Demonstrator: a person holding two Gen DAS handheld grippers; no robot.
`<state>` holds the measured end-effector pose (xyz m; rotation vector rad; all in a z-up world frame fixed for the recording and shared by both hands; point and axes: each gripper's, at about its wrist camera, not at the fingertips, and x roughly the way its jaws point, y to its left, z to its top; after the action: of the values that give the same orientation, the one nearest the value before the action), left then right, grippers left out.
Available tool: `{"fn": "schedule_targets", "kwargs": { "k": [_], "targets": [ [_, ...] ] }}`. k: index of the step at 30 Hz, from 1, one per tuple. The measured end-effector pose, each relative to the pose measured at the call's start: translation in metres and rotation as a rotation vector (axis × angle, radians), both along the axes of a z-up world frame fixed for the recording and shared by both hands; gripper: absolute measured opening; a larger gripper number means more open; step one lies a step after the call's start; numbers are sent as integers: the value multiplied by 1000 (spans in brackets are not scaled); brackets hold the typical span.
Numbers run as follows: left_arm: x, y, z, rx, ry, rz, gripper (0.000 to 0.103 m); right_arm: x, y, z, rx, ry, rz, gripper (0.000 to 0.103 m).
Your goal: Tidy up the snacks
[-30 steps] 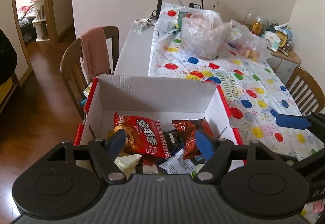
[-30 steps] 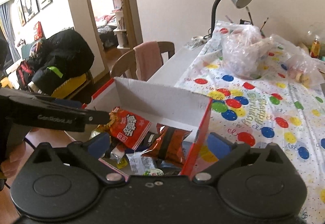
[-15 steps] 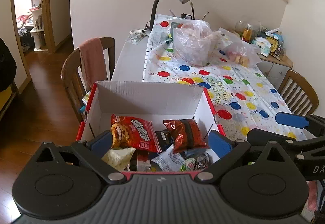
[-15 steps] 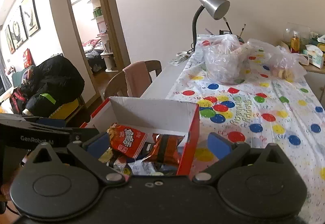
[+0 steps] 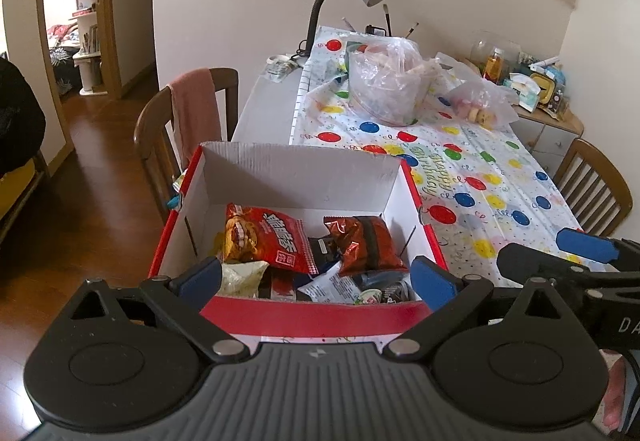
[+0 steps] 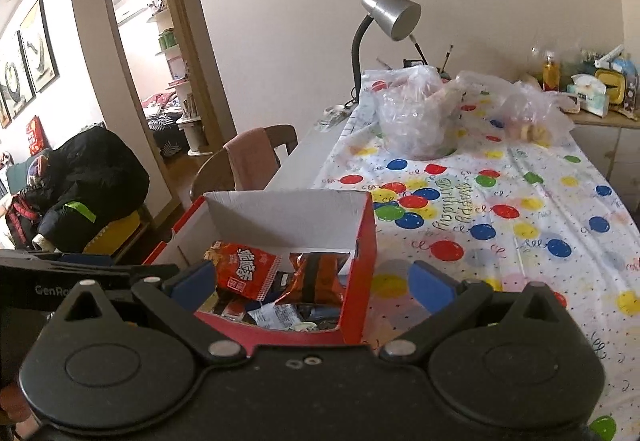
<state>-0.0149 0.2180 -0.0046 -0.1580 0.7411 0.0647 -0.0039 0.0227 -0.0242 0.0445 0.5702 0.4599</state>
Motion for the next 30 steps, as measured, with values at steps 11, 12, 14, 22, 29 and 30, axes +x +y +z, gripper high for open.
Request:
{"fn": "schedule_targets", "kwargs": {
  "k": [11, 12, 14, 22, 29, 30],
  "targets": [
    [-8, -5, 3, 13, -13, 15, 101, -3, 3, 1, -23, -14, 10, 103],
    [-8, -6, 4, 16, -16, 14, 101, -3, 3, 1, -23, -16, 9, 103],
    [-10, -7, 5, 21, -22, 16, 101, -4, 3, 2, -24, -20, 7, 103],
    [-12, -8, 6, 29, -27, 18, 101, -4, 0, 2, -27, -12, -11, 103],
    [-13, -9, 8, 28, -27, 20, 101, -3, -1, 1, -31, -8, -21, 103],
    [-13, -9, 8, 29, -29, 21, 101, -3, -2, 1, -31, -5, -24, 103]
  ]
}}
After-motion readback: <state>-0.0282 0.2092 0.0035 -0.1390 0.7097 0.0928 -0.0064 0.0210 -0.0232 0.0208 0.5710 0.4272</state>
